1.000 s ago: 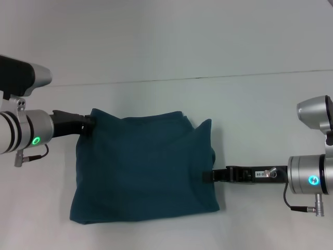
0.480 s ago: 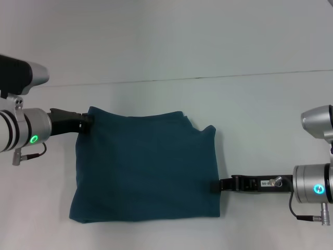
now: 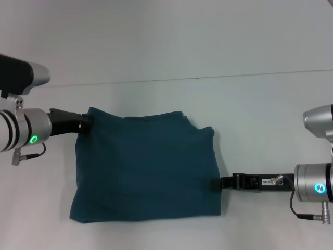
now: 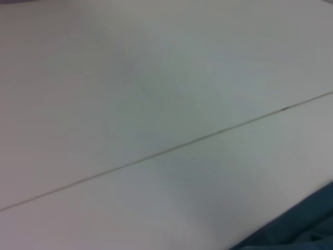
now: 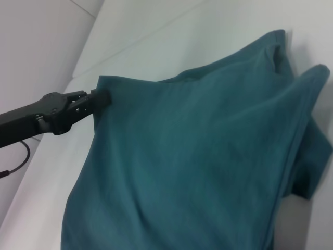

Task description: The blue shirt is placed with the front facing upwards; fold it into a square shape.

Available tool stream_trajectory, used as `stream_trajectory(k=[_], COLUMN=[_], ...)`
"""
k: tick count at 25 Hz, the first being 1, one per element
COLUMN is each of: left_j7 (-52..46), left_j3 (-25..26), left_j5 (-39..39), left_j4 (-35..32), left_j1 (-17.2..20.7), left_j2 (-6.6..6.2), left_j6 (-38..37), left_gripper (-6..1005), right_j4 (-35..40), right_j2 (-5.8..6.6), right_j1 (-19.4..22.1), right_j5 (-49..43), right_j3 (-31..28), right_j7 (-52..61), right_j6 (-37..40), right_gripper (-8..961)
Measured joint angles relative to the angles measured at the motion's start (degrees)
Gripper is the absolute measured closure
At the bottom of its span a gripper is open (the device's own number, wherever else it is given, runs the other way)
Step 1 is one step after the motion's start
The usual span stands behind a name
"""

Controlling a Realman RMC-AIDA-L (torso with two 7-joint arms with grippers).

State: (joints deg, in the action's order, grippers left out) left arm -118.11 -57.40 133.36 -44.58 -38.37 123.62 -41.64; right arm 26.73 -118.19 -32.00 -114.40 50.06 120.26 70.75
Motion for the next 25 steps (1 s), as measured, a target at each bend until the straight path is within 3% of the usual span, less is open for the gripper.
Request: stream_trajectory(k=[10,13,16,21,25], left_j7=[-4.00,-5.36,-6.49,-6.13,-4.56], left_j3=[2.10,3.05,2.85,1.86,1.68], left_j5=[-0.02,-0.28,-0.89,-3.71,-6.01], left_j4=[-5.56,-8.27,-11.13,-12.72,-11.97], left_j1=[2.85,4.69,6.75,8.62,9.16], left_j2=[0.15,0.28,0.42,0.77,0.87], left_j6=[-0.27,-0.51,-3.03,-7.90,-9.93], left_gripper=[850,630,513,354,269], right_j4=[0.92,2.82,6.58,10.11,8.08], right_j2=[0.64,0.72,0.53,0.15,-0.09], right_j1=[0.41,1.33,2.47,2.27,-1.09], right_j5=[0.28,0.30,0.74,3.66,3.39], right_j3=[-4.30,-6.72,-9.05,-10.22,-9.60], right_j7=[-2.12,-2.81,-2.84,-4.67,-10.04], right_j6=[1.09,2.72,5.14,6.64,6.05], right_gripper=[767,711,655,398,409])
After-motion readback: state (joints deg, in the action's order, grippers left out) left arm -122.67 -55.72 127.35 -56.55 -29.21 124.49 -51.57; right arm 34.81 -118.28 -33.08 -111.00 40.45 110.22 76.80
